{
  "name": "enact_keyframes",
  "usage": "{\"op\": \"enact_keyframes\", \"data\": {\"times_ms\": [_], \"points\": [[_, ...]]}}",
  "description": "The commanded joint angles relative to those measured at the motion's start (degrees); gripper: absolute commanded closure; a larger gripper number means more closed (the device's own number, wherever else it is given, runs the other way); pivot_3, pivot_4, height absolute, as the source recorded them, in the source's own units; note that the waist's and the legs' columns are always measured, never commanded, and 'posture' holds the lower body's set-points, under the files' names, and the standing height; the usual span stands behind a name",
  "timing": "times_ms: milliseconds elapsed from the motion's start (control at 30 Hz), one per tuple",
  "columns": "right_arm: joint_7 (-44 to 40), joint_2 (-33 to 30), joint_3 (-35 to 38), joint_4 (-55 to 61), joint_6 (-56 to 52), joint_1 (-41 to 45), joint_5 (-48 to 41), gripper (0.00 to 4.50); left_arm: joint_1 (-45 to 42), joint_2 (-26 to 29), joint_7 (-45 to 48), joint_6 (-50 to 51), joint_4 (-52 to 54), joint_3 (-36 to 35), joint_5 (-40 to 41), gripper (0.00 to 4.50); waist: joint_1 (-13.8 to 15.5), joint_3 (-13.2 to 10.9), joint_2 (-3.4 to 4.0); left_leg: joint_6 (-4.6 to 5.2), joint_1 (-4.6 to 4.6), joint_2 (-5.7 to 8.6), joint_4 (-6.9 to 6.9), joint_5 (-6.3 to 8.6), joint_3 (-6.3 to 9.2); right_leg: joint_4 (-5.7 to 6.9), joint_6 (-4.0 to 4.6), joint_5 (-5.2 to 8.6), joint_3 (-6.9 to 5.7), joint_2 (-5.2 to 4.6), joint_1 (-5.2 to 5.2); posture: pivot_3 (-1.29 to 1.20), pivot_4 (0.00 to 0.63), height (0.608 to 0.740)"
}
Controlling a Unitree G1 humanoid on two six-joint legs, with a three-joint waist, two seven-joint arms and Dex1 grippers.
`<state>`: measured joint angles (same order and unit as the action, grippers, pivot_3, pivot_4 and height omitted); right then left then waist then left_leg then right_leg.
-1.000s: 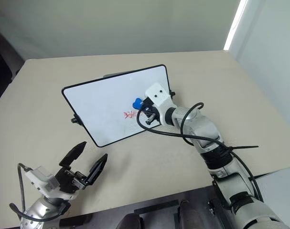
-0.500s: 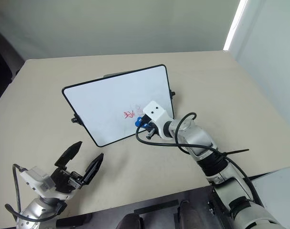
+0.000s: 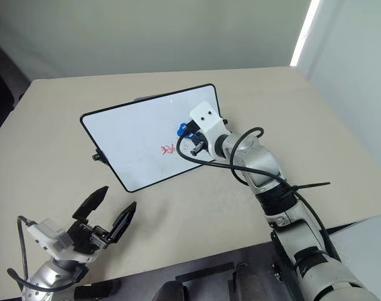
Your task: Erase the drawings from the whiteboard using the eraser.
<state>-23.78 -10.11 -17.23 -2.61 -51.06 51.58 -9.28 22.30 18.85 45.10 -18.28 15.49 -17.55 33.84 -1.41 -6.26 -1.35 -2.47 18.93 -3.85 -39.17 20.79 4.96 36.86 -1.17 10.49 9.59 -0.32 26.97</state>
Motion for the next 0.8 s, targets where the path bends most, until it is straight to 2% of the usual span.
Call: {"op": "enact_keyframes", "data": {"times_ms": [33, 133, 300, 633, 800], "points": [[-0.25, -0.68, -0.48, 1.05, -1.04, -0.25, 1.25, 4.18, 0.03, -0.08, 0.36, -0.32, 0.37, -0.57, 0.6, 0.0, 0.0, 0.0, 0.0, -0.01, 0.0, 0.0, 0.0, 0.0, 0.0, 0.0, 0.0, 0.0, 0.0, 0.0, 0.0, 0.0, 0.15, 0.74], [-1.94, -1.27, -4.17, 2.04, -4.39, -3.16, 1.19, 4.18, 0.07, 0.01, 0.42, -0.29, 0.38, -0.78, 0.83, 0.0, 0.01, 0.04, -0.06, -0.01, 0.0, 0.0, 0.0, -0.01, 0.0, 0.0, 0.0, 0.0, -0.01, 0.0, -0.02, 0.0, 0.15, 0.74], [-1.8, -1.35, -6.35, 1.99, -7.34, -5.12, 1.98, 4.18, 0.04, 0.1, 0.38, -0.23, 0.36, -0.91, 1.01, 0.0, -0.03, 0.02, -0.04, -0.05, 0.02, 0.0, 0.0, -0.03, 0.0, -0.02, 0.0, 0.0, -0.02, 0.0, -0.02, 0.0, 0.15, 0.74], [0.4, 0.72, 0.93, 1.65, -4.23, 1.75, 1.89, 4.18, -0.21, 0.26, 0.33, -0.15, 0.04, -0.88, 1.0, 0.0, -0.16, 0.01, -0.02, -0.05, 0.01, 0.0, 0.01, -0.03, 0.0, 0.01, 0.0, -0.01, -0.02, 0.01, 0.01, 0.0, 0.15, 0.74], [0.7, 1.68, 0.6, 2.92, -4.16, 3.16, 2.69, 4.18, -0.27, 0.13, 0.43, -0.32, -0.27, -0.67, 0.76, 0.0, -0.17, 0.02, -0.03, -0.04, 0.0, 0.0, 0.06, -0.03, 0.0, 0.02, 0.0, -0.01, -0.03, 0.02, 0.03, 0.0, 0.15, 0.74]]}}
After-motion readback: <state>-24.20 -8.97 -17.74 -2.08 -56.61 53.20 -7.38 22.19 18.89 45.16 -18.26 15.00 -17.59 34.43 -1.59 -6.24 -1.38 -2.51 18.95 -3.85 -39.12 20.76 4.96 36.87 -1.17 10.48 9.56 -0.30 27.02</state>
